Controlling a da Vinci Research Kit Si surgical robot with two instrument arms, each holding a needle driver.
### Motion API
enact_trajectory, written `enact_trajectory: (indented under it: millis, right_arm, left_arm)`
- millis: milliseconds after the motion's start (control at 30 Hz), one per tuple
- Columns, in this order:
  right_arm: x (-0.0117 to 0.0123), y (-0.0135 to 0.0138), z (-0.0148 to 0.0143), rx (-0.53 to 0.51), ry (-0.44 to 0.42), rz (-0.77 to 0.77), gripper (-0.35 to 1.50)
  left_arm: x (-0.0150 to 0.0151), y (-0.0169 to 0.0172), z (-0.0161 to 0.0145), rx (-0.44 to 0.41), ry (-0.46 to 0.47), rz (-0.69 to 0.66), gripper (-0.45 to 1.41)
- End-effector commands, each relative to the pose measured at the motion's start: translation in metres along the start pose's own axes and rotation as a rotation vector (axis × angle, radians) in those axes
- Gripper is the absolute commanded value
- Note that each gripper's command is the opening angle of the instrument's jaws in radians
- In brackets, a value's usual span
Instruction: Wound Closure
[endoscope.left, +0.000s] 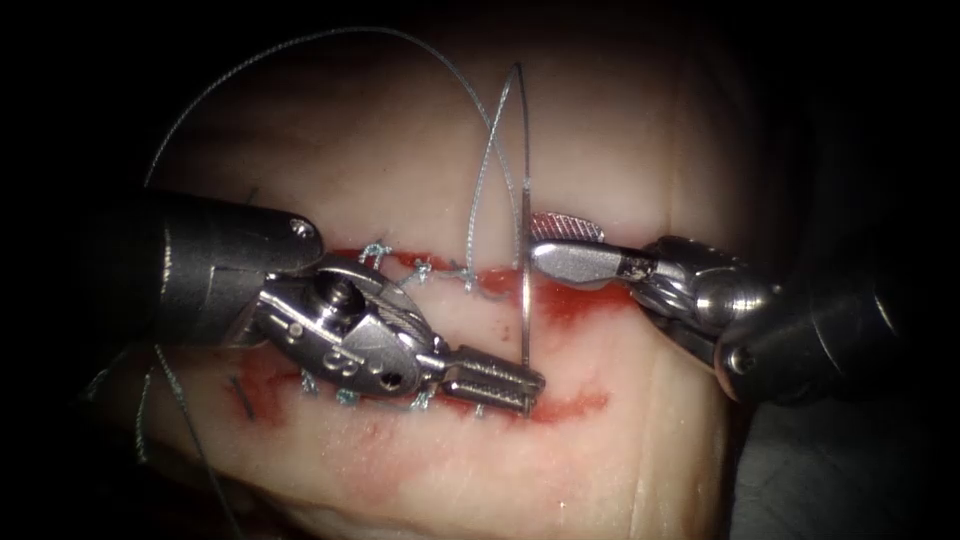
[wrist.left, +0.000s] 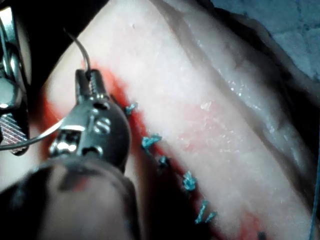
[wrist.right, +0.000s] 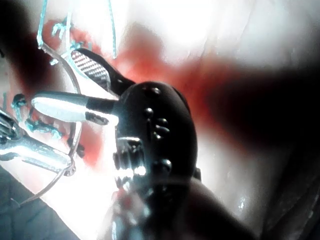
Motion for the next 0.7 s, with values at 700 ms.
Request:
enact_trajectory:
  millis: [700]
  right_arm:
    - [0.0010,-0.0006,0.0021,0.024,0.036,-0.003,0.93]
  left_arm:
    - [0.0002,-0.0008,0.0011,0.080,0.039,0.010,-0.45]
